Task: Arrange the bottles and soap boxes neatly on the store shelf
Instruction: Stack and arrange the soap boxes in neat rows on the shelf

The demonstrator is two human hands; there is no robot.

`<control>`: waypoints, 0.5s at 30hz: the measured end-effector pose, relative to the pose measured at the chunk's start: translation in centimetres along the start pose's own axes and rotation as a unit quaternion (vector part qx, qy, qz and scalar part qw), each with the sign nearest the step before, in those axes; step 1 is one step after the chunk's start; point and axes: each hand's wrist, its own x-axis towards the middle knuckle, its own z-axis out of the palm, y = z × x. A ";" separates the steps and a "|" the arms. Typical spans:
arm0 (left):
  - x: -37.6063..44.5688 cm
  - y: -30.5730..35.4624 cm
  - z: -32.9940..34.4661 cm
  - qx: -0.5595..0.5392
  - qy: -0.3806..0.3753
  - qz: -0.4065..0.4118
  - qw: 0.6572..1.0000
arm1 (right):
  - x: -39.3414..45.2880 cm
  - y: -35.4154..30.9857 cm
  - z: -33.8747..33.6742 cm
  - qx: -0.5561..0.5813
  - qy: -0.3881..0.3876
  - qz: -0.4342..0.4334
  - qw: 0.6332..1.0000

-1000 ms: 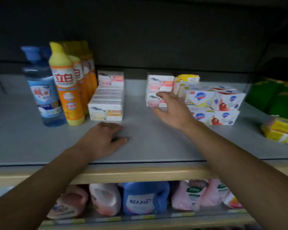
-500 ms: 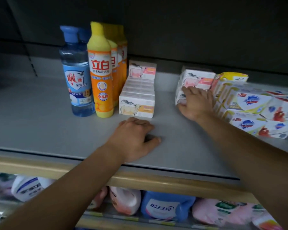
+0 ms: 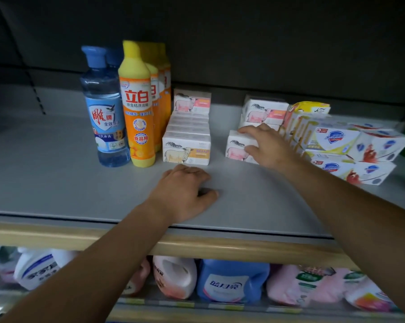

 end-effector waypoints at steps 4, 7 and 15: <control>0.0 0.0 -0.3 -0.029 -0.001 -0.008 1.000 | -4.1 -1.4 -1.1 0.099 0.035 -0.001 0.994; -0.1 -0.3 -0.6 -0.145 0.051 -0.013 0.988 | -7.6 -3.4 -1.7 0.165 0.074 -0.019 0.983; -1.3 -0.5 -1.6 -0.436 0.086 0.055 0.894 | -11.3 -9.0 -1.5 0.249 0.117 -0.087 0.957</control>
